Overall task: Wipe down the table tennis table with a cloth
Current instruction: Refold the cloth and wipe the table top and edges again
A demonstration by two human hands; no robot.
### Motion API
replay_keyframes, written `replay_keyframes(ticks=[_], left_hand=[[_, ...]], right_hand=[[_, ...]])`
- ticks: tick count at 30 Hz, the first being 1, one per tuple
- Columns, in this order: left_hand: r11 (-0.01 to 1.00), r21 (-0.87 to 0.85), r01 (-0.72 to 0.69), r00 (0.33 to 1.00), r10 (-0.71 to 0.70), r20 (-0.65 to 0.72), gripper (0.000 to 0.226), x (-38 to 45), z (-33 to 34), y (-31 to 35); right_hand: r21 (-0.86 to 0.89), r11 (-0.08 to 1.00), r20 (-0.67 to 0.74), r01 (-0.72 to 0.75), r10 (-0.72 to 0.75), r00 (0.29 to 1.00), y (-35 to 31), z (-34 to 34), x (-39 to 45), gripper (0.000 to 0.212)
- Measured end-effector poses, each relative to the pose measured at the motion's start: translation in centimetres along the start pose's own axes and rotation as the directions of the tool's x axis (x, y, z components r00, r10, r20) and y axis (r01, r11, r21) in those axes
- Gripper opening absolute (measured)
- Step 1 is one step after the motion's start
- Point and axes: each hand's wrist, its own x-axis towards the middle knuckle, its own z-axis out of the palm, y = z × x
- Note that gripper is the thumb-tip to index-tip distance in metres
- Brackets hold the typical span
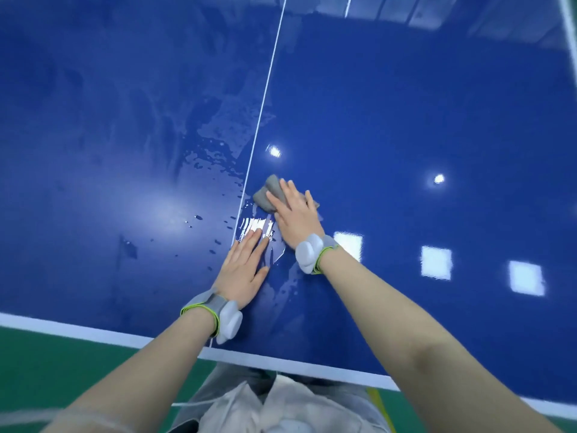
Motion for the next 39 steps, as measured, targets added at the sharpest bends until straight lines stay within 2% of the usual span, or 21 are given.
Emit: replay_keyframes(ticks=[3, 5, 6, 8, 11, 13, 15, 18, 20, 22, 23, 24, 26, 29, 31, 32, 34, 37, 39], left_hand=[[0.999, 0.021, -0.037, 0.999, 0.037, 0.020, 0.084, -1.0, 0.0, -0.7], [0.998, 0.017, -0.065, 0.998, 0.064, 0.025, 0.085, -1.6, -0.3, -1.3], [0.997, 0.008, -0.079, 0.996, 0.079, 0.032, 0.085, -1.8, -0.5, -1.5], [0.994, -0.005, -0.110, 0.993, 0.111, 0.031, 0.084, -2.4, -0.7, -2.0], [0.988, -0.034, -0.153, 0.988, 0.153, 0.006, 0.080, -3.2, -0.8, -2.6], [0.985, -0.064, -0.161, 0.987, 0.161, -0.001, 0.079, -3.7, -0.8, -2.8], [0.984, -0.062, -0.165, 0.986, 0.167, 0.014, 0.077, -4.1, -0.6, -3.1], [0.983, -0.039, -0.181, 0.983, 0.182, 0.036, 0.067, -4.7, -0.8, -3.6], [0.980, -0.018, -0.196, 0.981, 0.196, 0.009, 0.073, -4.7, -0.9, -3.7], [0.983, -0.011, -0.182, 0.983, 0.182, 0.032, 0.084, -4.9, -0.6, -4.0], [0.982, -0.010, -0.187, 0.981, 0.188, 0.040, 0.085, -5.0, -0.7, -4.2], [0.982, -0.003, -0.191, 0.981, 0.191, 0.043, 0.086, -5.0, -0.6, -4.3], [0.979, 0.012, -0.201, 0.979, 0.200, 0.048, 0.086, -5.3, -0.5, -4.6], [0.981, -0.010, -0.194, 0.980, 0.195, 0.052, 0.084, -6.2, -0.7, -4.7], [0.975, 0.010, -0.222, 0.974, 0.221, 0.058, 0.074, -6.8, -0.9, -5.0], [0.978, -0.001, -0.207, 0.971, 0.206, 0.120, 0.066, -7.1, -1.3, -5.0], [0.980, -0.015, -0.200, 0.972, 0.201, 0.122, 0.059, -7.2, -1.3, -5.5], [0.978, -0.019, -0.209, 0.977, 0.210, 0.033, 0.075, -7.7, -1.0, -5.5], [0.977, 0.029, -0.210, 0.977, 0.209, 0.037, 0.084, -7.8, -0.7, -5.7]], right_hand=[[0.075, 0.971, 0.065, 0.225, -0.230, 0.971, -0.1, 0.6, -2.4, 0.049], [0.070, 0.960, 0.068, 0.270, -0.275, 0.959, 0.9, 0.2, -3.0, 0.048], [0.066, 0.971, 0.055, 0.230, -0.234, 0.971, 1.6, 0.0, -3.1, 0.048], [0.080, 0.997, -0.008, 0.023, -0.023, 1.000, 2.6, -0.2, -3.3, 0.048], [0.123, 0.949, -0.097, -0.291, 0.303, 0.948, 2.0, 0.1, -3.2, 0.048], [0.130, 0.906, -0.107, -0.402, 0.416, 0.903, 0.4, 0.6, -3.0, 0.049], [0.123, 0.895, -0.117, -0.428, 0.442, 0.890, -1.3, 1.2, -2.8, 0.051], [0.078, 0.959, -0.133, -0.271, 0.280, 0.951, -4.4, 2.5, -3.6, 0.052], [0.063, 0.994, -0.079, -0.087, 0.092, 0.993, -5.4, 2.9, -4.5, 0.051], [0.069, 0.991, -0.072, 0.113, -0.108, 0.992, -4.6, 2.9, -5.0, 0.047], [0.049, 0.987, -0.075, 0.152, -0.148, 0.986, -3.9, 2.7, -5.0, 0.046], [0.028, 0.991, -0.054, 0.133, -0.131, 0.990, -3.2, 2.4, -4.7, 0.046], [0.045, 0.997, -0.037, -0.060, 0.061, 0.997, -2.5, 2.0, -4.0, 0.049], [0.139, 0.917, -0.057, -0.373, 0.383, 0.922, -4.0, 1.8, -2.6, 0.051], [0.169, 0.894, -0.054, -0.415, 0.429, 0.902, -5.7, 2.2, -2.1, 0.052], [0.161, 0.911, -0.056, -0.381, 0.393, 0.918, -6.7, 2.6, -2.1, 0.052], [0.124, 0.965, -0.050, -0.232, 0.239, 0.970, -8.6, 3.2, -2.7, 0.052], [0.103, 0.992, -0.037, 0.075, -0.072, 0.997, -9.9, 4.3, -4.9, 0.044], [0.077, 0.985, -0.066, 0.155, -0.150, 0.987, -8.6, 4.7, -6.0, 0.047]])
